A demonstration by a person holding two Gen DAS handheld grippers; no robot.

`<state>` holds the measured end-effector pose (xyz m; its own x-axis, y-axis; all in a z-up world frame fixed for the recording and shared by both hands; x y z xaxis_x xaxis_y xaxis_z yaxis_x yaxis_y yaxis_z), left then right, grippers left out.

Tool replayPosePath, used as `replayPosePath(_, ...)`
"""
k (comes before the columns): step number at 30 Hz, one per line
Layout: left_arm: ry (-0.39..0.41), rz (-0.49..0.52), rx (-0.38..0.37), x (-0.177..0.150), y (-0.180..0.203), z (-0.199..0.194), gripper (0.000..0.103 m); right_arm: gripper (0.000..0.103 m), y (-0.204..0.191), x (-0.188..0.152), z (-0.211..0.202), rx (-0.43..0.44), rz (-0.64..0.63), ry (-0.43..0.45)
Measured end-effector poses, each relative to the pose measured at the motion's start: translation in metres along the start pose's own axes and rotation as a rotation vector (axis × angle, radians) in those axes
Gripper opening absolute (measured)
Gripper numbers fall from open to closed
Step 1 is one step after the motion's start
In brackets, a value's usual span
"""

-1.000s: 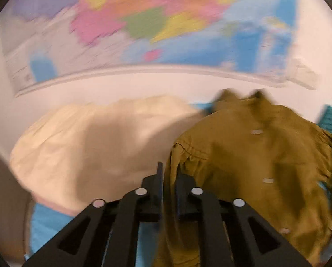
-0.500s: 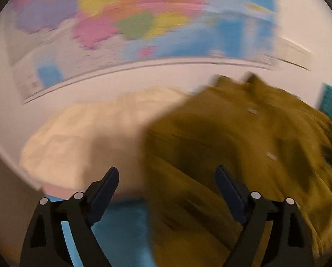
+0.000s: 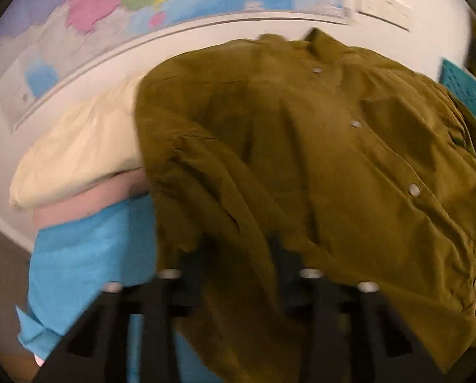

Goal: Fold large clothes
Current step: 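Lower the shirt and spread it flat on the bed with both grippers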

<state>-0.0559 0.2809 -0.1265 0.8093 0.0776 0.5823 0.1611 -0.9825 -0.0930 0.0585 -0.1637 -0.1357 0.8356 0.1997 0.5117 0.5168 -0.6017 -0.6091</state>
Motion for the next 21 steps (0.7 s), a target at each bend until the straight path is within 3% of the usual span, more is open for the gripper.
replayPosePath(2,0.014,-0.051,0.044,0.004,-0.019,-0.004,0.012,0.002,0.003,0.013,-0.035,-0.04,0.016,0.106)
replayPosePath(5,0.016,-0.113,0.14,0.004,-0.049,-0.007,0.013,0.002,0.017,0.019,-0.073,-0.102,0.043,0.211)
replayPosePath(6,-0.004,-0.126,0.195,0.002,-0.059,-0.003,0.014,0.002,0.023,0.016,-0.071,-0.153,0.046,0.196)
replayPosePath(8,-0.034,-0.131,0.254,-0.003,-0.07,0.004,0.032,0.004,0.035,0.008,-0.053,-0.163,0.076,0.134)
replayPosePath(10,-0.026,-0.133,0.278,-0.004,-0.073,0.004,0.038,0.014,0.049,-0.002,-0.027,-0.281,0.085,0.049)
replayPosePath(12,-0.003,-0.12,0.281,-0.004,-0.069,-0.004,0.043,0.029,0.046,-0.005,-0.02,-0.321,0.06,0.026)
replayPosePath(13,0.019,-0.125,0.256,-0.003,-0.066,-0.011,0.051,0.038,0.041,-0.005,-0.022,-0.317,0.055,0.033)
replayPosePath(14,0.046,-0.135,0.206,-0.002,-0.061,-0.02,0.056,0.056,0.034,-0.005,-0.027,-0.32,0.037,0.047)
replayPosePath(15,0.092,-0.146,0.121,0.001,-0.055,-0.033,0.059,0.062,0.026,-0.003,-0.03,-0.34,0.019,0.063)
replayPosePath(19,0.243,-0.092,-0.082,0.014,-0.022,-0.076,0.079,0.067,0.006,0.008,-0.048,-0.388,-0.048,0.141)
replayPosePath(21,0.239,-0.02,-0.145,0.016,0.003,-0.075,0.08,0.068,-0.009,0.01,-0.052,-0.377,-0.101,0.175)
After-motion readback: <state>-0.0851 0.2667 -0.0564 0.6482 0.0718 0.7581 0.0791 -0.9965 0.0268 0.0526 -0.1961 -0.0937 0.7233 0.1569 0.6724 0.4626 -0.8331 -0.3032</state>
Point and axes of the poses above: each gripper's, at about its wrist camera, not at the fingertips, and z roughly the way its jaws point, y to its right, x to its top, the point moved 4 cm from there along z, roughly the way its jaws point, and after that the axes turned 1 degree about -y, right-handed, at the moved point
